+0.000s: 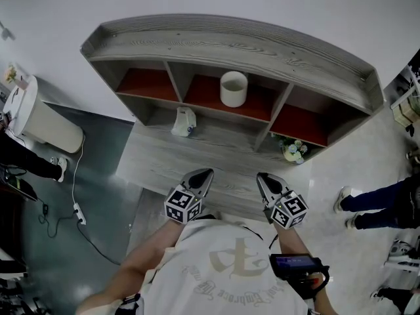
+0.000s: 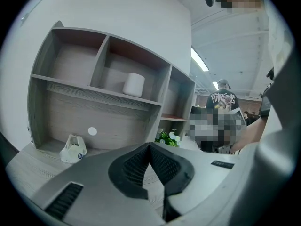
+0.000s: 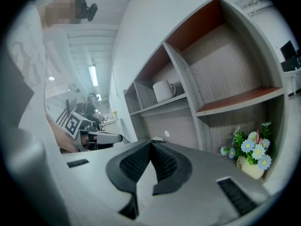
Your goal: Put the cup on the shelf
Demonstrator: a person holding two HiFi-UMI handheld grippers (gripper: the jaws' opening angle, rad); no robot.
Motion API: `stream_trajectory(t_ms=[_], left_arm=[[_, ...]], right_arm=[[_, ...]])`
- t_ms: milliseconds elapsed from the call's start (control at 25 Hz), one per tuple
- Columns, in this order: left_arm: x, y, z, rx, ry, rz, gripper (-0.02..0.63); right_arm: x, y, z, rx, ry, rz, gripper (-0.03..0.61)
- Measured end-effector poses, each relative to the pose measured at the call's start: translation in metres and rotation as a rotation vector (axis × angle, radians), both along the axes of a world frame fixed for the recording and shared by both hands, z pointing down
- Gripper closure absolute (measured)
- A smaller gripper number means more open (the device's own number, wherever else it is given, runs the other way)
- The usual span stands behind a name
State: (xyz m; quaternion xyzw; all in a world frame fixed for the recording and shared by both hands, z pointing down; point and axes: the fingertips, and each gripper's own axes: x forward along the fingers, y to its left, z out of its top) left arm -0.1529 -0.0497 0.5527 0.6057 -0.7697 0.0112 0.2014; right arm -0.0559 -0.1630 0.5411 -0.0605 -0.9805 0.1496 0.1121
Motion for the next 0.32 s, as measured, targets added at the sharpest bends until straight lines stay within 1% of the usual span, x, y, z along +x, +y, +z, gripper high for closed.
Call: stream_trajectory(t_ms=[320], left_arm=[[0.0016,0.002,-0.0018,-0.001,-0.002,-0.001,0.612]], right_arm=[[0.0018,0.0029,-0.0008,-0.003,-0.001,0.0,0.577]])
